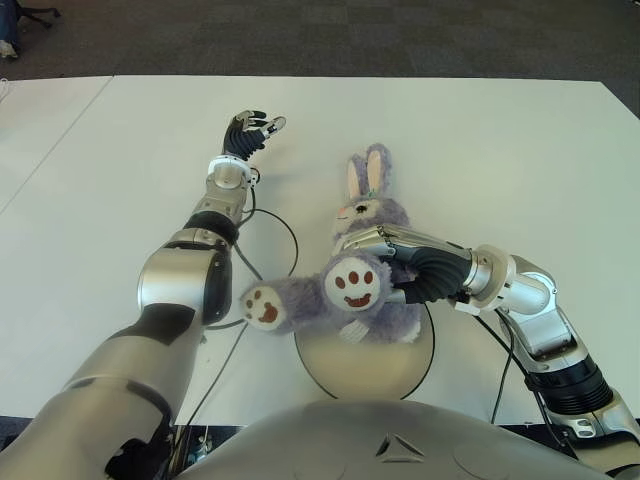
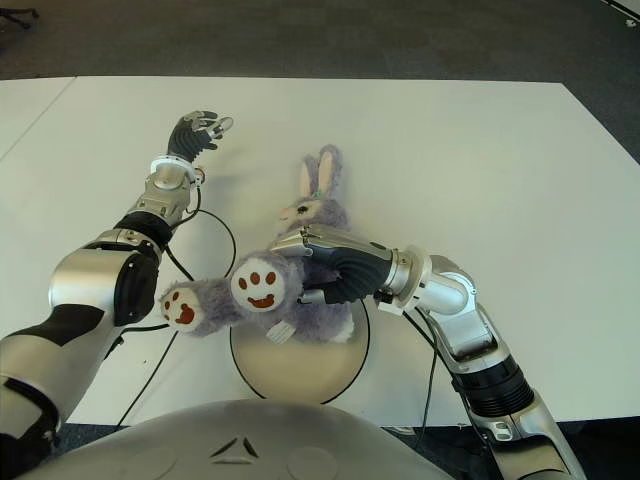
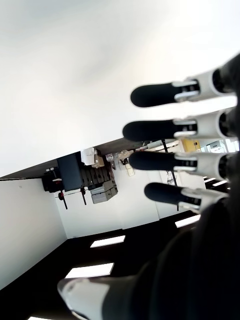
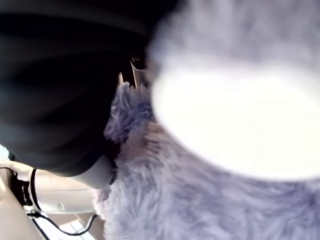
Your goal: Put the doll into the plate.
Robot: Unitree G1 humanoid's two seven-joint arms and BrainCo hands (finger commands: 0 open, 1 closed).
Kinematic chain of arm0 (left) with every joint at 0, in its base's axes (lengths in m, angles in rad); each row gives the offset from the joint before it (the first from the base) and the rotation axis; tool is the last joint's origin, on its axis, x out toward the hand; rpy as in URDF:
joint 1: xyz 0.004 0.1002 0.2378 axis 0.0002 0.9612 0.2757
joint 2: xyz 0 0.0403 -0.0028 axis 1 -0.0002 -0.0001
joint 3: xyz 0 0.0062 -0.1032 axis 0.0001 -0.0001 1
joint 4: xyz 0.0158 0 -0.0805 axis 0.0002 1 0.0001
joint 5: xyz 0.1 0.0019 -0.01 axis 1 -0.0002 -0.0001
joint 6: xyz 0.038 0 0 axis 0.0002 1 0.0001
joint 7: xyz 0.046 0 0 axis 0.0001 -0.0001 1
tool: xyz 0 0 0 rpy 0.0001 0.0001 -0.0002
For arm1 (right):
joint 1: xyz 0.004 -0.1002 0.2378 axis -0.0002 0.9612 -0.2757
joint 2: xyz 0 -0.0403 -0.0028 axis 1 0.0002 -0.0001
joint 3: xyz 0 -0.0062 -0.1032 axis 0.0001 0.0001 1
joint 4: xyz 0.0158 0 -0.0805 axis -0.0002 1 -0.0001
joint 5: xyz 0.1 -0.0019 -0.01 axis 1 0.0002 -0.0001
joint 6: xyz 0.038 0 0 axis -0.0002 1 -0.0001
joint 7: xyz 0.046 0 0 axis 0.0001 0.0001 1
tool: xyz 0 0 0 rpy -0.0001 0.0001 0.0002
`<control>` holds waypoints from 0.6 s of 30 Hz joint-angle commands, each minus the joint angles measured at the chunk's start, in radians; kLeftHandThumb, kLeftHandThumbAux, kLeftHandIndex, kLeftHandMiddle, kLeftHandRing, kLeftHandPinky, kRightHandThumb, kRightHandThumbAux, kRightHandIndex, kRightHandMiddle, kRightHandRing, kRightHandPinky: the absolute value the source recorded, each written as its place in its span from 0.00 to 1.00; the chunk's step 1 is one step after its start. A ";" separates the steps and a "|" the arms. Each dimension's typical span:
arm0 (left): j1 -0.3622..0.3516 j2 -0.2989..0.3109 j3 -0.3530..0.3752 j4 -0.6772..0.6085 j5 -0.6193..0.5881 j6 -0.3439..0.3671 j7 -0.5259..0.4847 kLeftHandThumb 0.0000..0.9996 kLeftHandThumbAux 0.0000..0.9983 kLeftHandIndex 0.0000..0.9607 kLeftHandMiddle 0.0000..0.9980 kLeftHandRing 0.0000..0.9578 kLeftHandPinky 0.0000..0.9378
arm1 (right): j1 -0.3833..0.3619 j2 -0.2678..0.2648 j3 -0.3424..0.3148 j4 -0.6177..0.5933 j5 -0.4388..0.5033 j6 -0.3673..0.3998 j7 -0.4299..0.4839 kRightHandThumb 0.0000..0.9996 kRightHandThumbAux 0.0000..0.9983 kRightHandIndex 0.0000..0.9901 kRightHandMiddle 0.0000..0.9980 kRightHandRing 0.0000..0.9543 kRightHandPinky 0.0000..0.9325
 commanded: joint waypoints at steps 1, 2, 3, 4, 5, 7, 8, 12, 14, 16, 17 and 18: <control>0.015 0.002 0.001 0.010 0.000 0.023 0.005 0.00 0.60 0.28 0.32 0.36 0.39 | -0.009 -0.023 0.009 0.007 -0.057 0.013 0.022 0.70 0.72 0.44 0.87 0.91 0.93; 0.015 0.002 0.002 0.010 -0.001 0.024 0.004 0.00 0.60 0.28 0.32 0.36 0.39 | -0.012 -0.023 0.010 0.009 -0.063 0.014 0.023 0.70 0.72 0.44 0.87 0.91 0.93; 0.015 0.002 0.003 0.010 -0.002 0.024 0.003 0.00 0.61 0.28 0.32 0.36 0.40 | -0.015 -0.023 0.011 0.011 -0.067 0.014 0.024 0.70 0.72 0.44 0.87 0.91 0.93; 0.015 0.001 0.005 0.010 -0.004 0.026 0.001 0.00 0.61 0.28 0.32 0.37 0.40 | -0.019 -0.025 0.012 0.013 -0.075 0.020 0.025 0.70 0.72 0.44 0.87 0.91 0.93; 0.016 0.001 0.006 0.010 -0.005 0.026 -0.001 0.00 0.61 0.28 0.32 0.37 0.40 | -0.021 -0.026 0.014 0.014 -0.080 0.024 0.027 0.70 0.71 0.44 0.86 0.91 0.93; 0.016 0.000 0.008 0.011 -0.007 0.027 -0.004 0.00 0.61 0.28 0.32 0.37 0.40 | -0.024 -0.028 0.016 0.015 -0.094 0.035 0.027 0.70 0.71 0.44 0.86 0.90 0.94; 0.016 0.000 0.009 0.011 -0.007 0.028 -0.005 0.00 0.61 0.27 0.32 0.37 0.40 | -0.025 -0.029 0.016 0.016 -0.099 0.038 0.027 0.70 0.71 0.44 0.85 0.90 0.93; 0.016 -0.001 0.013 0.011 -0.010 0.028 -0.008 0.00 0.64 0.27 0.33 0.38 0.41 | -0.023 -0.026 0.022 0.036 -0.158 0.050 0.013 0.68 0.72 0.42 0.67 0.71 0.73; 0.016 -0.002 0.015 0.011 -0.012 0.028 -0.010 0.00 0.65 0.27 0.33 0.39 0.42 | -0.022 -0.033 0.025 0.032 -0.176 0.058 0.016 0.33 0.55 0.27 0.36 0.39 0.43; 0.016 -0.002 0.015 0.011 -0.013 0.029 -0.011 0.00 0.66 0.27 0.33 0.39 0.42 | -0.024 -0.043 0.028 0.028 -0.206 0.064 0.019 0.19 0.48 0.14 0.17 0.19 0.22; 0.016 -0.002 0.014 0.011 -0.014 0.030 -0.012 0.00 0.67 0.27 0.33 0.39 0.42 | -0.026 -0.049 0.028 0.026 -0.225 0.064 0.020 0.15 0.45 0.08 0.09 0.09 0.11; 0.016 -0.002 0.014 0.011 -0.014 0.031 -0.012 0.00 0.67 0.27 0.33 0.39 0.41 | -0.027 -0.053 0.029 0.025 -0.238 0.065 0.021 0.12 0.41 0.02 0.02 0.02 0.03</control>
